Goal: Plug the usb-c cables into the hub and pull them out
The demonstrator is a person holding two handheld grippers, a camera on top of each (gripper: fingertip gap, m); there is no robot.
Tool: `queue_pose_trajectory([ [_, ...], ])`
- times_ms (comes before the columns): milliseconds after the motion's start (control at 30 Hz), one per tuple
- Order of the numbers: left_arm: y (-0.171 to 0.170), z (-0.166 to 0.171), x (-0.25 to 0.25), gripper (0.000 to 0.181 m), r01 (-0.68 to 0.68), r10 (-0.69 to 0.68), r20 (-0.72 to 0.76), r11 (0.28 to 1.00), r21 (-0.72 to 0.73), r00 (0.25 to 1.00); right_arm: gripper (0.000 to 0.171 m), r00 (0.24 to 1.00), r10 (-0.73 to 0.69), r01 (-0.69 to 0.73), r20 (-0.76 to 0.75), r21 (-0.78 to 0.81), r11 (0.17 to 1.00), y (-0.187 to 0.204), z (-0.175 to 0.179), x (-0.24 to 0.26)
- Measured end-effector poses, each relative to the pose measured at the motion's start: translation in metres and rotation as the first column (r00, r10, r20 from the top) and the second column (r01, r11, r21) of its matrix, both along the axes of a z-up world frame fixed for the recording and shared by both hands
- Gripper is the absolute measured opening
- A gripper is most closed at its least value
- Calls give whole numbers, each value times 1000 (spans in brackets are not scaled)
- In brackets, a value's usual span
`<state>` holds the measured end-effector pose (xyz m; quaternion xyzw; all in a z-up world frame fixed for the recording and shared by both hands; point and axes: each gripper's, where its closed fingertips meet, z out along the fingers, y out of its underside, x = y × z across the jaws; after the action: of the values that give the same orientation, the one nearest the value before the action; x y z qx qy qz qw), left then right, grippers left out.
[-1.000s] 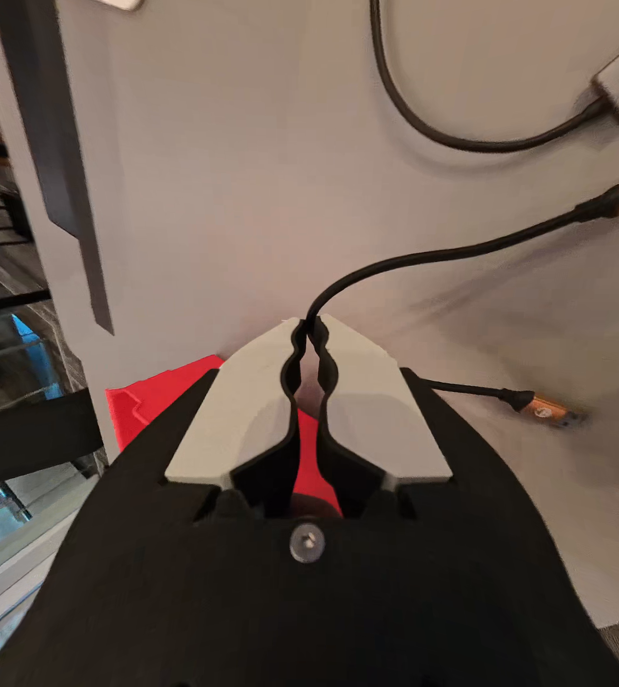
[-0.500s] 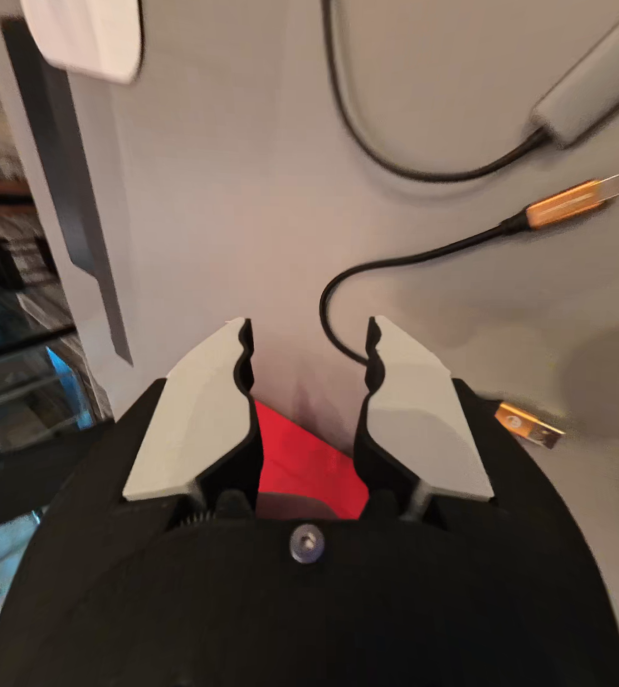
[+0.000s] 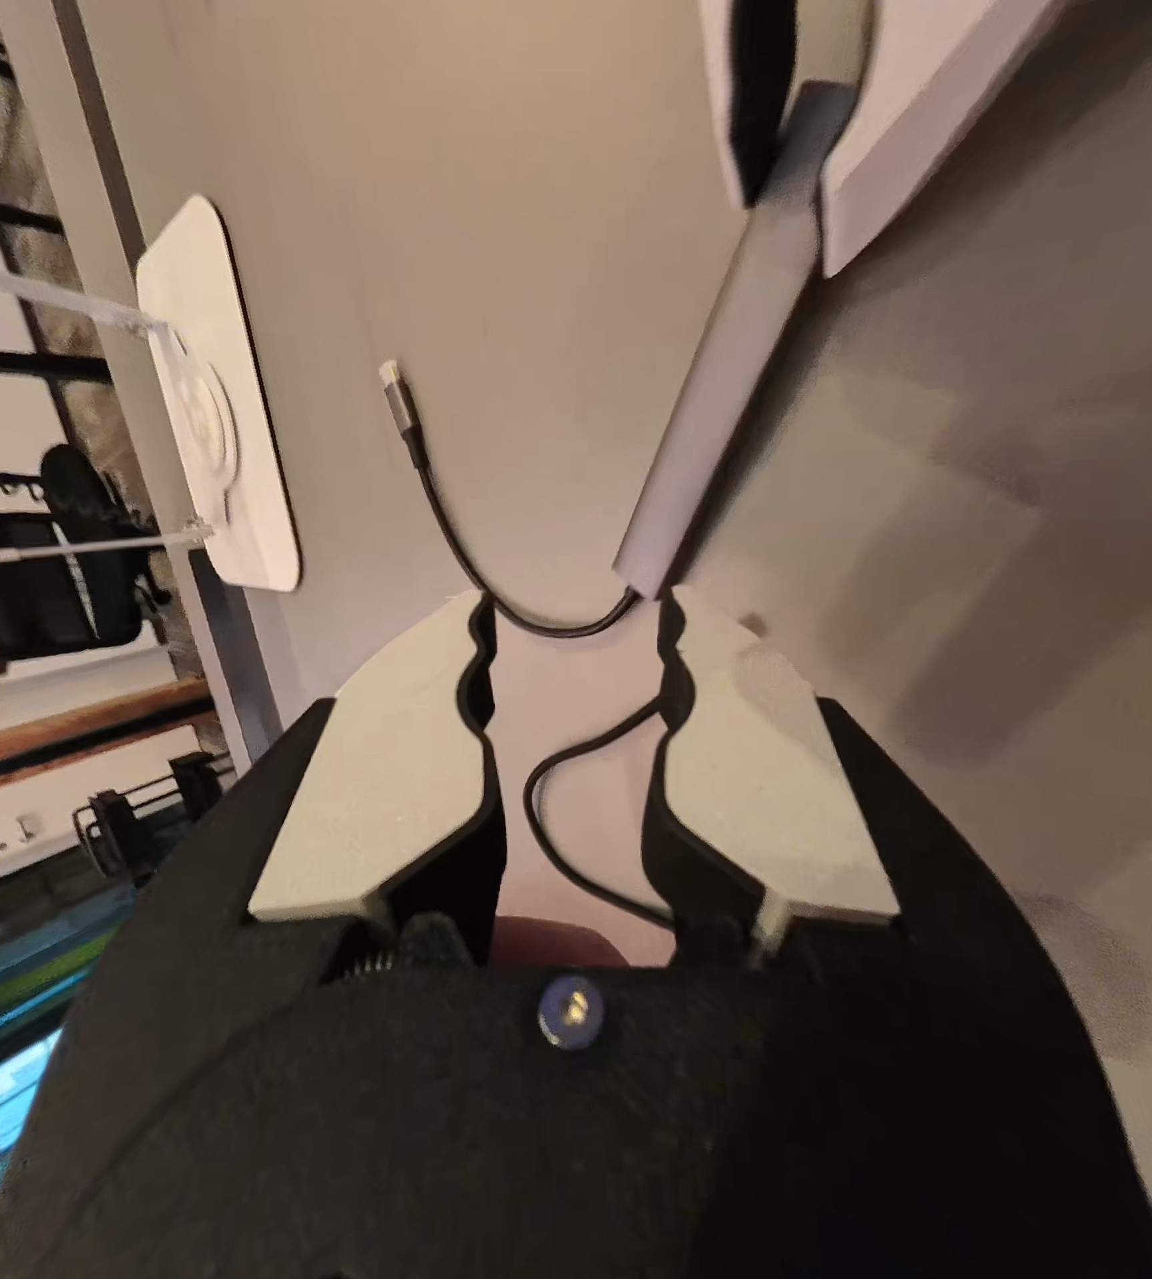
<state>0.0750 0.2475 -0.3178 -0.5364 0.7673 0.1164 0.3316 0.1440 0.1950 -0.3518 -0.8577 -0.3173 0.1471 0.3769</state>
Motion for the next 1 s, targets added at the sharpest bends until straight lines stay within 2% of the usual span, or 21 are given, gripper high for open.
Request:
queue_pose_trajectory([
  [333,-12,-18,17,51,89,-95,25,981,172,995,20,980,-44,36,-192,-48,998,0,21,-2],
  [433,-12,-22,23,44,99,-111,40,967,234,993,20,973,-45,33,-228,-58,998,-1,25,-4],
  [600,-7,-18,33,10,106,-140,62,919,381,988,19,960,-41,25,-276,-63,998,-3,34,-7],
  [767,-5,-14,35,10,108,-152,80,908,405,985,19,964,-28,24,-264,-18,1000,-2,42,-7],
  [900,0,-3,30,10,89,-141,109,919,383,984,49,970,14,2,-245,66,998,-2,55,-6],
  [1000,4,8,25,10,79,-139,140,926,370,980,50,969,61,-21,-241,164,986,-3,71,-1],
])
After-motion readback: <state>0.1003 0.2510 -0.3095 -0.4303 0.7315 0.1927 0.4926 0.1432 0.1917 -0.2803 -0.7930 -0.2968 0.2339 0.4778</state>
